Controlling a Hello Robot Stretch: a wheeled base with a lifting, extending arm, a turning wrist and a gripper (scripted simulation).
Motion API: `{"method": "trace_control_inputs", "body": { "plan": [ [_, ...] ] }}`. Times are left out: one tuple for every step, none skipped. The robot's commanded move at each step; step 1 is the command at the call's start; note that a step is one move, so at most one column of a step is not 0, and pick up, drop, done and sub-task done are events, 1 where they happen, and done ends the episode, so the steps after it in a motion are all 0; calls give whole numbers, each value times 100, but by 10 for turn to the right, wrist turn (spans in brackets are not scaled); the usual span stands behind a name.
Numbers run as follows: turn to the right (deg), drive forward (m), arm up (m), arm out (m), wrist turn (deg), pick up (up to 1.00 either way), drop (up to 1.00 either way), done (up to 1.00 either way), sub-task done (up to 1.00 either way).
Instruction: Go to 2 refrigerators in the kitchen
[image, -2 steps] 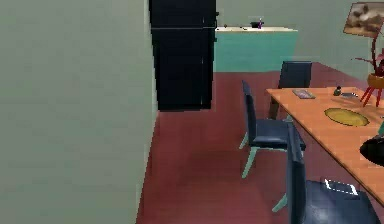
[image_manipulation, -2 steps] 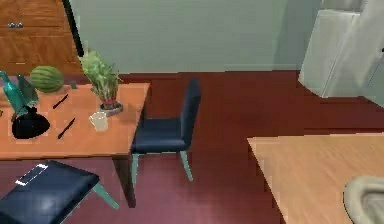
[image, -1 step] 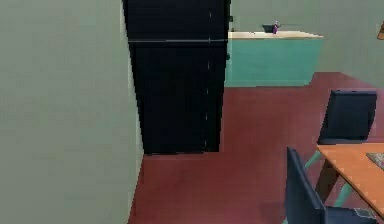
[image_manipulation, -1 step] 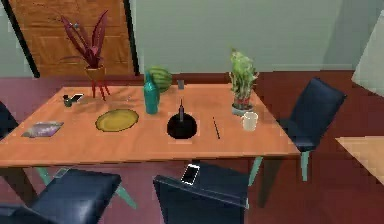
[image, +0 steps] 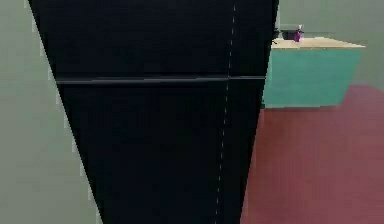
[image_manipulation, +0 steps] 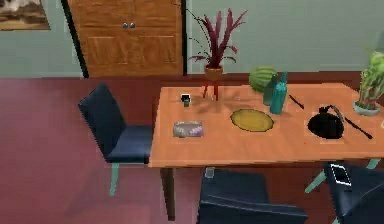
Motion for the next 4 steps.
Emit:
{"method": "trace_control_inputs", "body": {
  "plan": [
    [450,0,0,0,0,0,0,0,0],
    [450,0,0,0,0,0,0,0,0],
    [90,0,0,0,0,0,0,0,0],
    [0,5,0,0,0,0,0,0,0]
  ]
}}
